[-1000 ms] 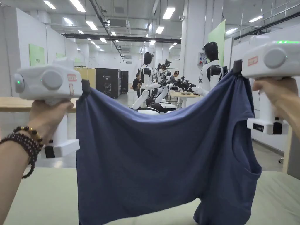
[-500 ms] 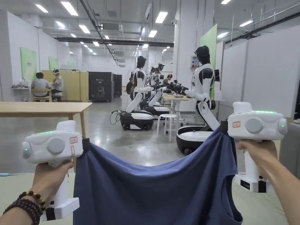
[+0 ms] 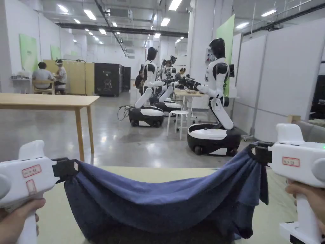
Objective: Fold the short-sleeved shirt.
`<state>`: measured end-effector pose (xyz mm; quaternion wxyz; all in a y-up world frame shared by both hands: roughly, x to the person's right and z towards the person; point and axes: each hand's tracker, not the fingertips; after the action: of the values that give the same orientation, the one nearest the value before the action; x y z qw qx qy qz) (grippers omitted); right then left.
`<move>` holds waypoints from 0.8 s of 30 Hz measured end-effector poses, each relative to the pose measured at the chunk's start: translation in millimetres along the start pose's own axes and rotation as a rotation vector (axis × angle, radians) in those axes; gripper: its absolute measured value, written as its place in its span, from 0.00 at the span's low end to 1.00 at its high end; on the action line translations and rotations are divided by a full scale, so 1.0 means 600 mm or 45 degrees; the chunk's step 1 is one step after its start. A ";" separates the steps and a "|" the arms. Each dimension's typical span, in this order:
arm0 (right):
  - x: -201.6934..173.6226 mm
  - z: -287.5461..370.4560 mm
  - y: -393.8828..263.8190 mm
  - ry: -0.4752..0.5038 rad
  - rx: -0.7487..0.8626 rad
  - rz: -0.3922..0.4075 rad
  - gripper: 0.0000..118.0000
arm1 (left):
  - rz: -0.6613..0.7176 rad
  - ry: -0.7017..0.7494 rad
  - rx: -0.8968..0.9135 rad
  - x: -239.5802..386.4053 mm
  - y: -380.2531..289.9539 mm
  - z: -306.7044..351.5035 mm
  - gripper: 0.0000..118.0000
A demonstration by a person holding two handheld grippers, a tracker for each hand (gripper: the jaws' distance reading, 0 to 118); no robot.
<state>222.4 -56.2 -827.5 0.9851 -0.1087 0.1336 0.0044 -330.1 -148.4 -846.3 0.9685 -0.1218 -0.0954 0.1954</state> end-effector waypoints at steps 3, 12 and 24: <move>-0.009 0.096 -0.074 0.027 -0.031 -0.017 0.02 | -0.020 0.024 -0.062 -0.015 -0.088 0.091 0.02; -0.034 0.282 -0.313 0.058 -0.537 0.077 0.02 | -0.024 0.097 -0.331 -0.085 -0.327 0.273 0.02; -0.009 0.255 -0.509 -0.075 -0.994 0.170 0.02 | -0.018 0.201 -0.557 -0.143 -0.457 0.298 0.02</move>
<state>268.8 -321.5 -617.4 0.8707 -0.4658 0.1003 0.1220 -352.0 -392.2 -612.9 0.9248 -0.3431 -0.0601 0.1530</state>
